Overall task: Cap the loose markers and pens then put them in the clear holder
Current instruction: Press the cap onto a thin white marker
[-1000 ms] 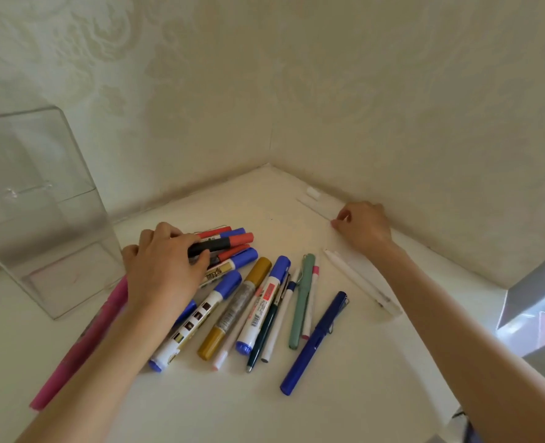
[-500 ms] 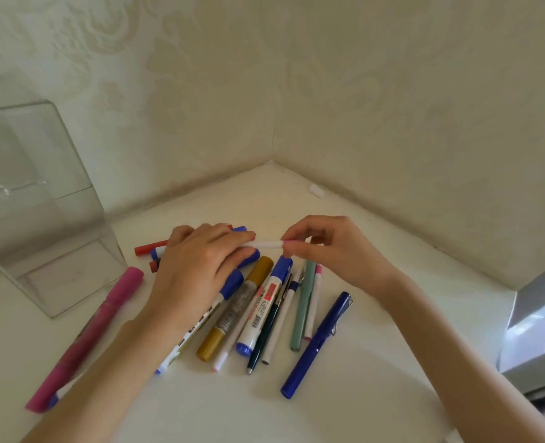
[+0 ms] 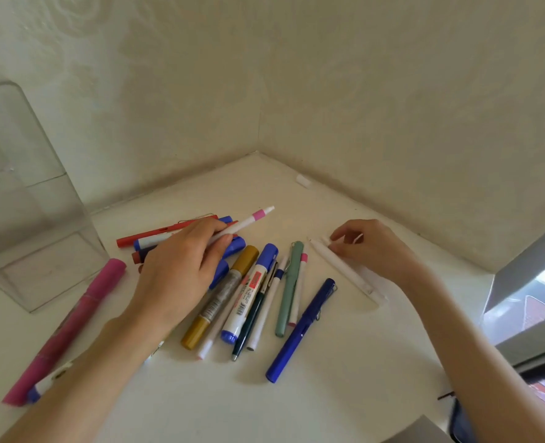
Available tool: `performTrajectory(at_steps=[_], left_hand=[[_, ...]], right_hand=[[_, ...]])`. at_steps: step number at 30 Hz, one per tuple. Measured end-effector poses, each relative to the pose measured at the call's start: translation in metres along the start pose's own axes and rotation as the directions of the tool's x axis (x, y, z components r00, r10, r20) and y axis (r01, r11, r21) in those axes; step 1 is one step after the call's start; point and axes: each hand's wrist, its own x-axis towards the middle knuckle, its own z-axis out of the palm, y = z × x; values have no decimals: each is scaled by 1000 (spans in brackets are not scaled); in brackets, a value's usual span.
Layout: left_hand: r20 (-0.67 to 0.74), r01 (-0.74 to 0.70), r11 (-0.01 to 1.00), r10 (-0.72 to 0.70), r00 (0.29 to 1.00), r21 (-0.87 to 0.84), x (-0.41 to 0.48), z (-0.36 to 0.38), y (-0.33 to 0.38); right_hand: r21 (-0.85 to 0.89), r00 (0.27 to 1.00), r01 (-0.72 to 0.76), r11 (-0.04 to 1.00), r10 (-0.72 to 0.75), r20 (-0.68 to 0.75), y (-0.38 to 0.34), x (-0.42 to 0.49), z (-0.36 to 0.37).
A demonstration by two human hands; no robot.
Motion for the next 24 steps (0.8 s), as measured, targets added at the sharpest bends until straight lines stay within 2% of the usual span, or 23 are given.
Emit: performTrajectory(at_steps=[4, 8, 10, 11, 13, 15, 17, 20, 22, 24], left_hand=[[-5, 28, 999, -28, 1000, -27, 0, 0, -4], [-6, 28, 998, -28, 1000, -49, 0, 0, -7], [-11, 23, 996, -24, 1000, -83, 0, 0, -8], [-14, 23, 994, -24, 1000, -105, 1, 0, -8], [-26, 23, 986, -28, 999, -165, 2, -1, -8], [-39, 13, 974, -22, 999, -225, 3, -3, -6], [-39, -11, 968, 1, 999, -251, 3, -4, -5], [-38, -30, 967, 21, 999, -251, 3, -5, -5], [-41, -32, 965, 22, 999, -259, 3, -5, -4], [-37, -36, 964, 27, 999, -263, 3, -5, -3]], right_hand=[[-55, 997, 73, 996, -74, -3, -9, 10, 6], [-189, 996, 29, 982, -45, -81, -18, 20, 12], [-174, 991, 29, 984, -51, -123, -25, 22, 12], [-102, 985, 51, 994, -66, -159, -29, 21, 11], [194, 968, 172, 966, -129, -216, -41, 16, 11], [472, 935, 344, 812, -250, -252, -56, 7, 14], [561, 884, 468, 683, -359, -301, -67, -2, 20], [563, 851, 524, 639, -411, -326, -76, -10, 25], [609, 869, 494, 620, -376, -322, -75, -12, 25], [751, 919, 389, 534, -280, -277, -75, -15, 26]])
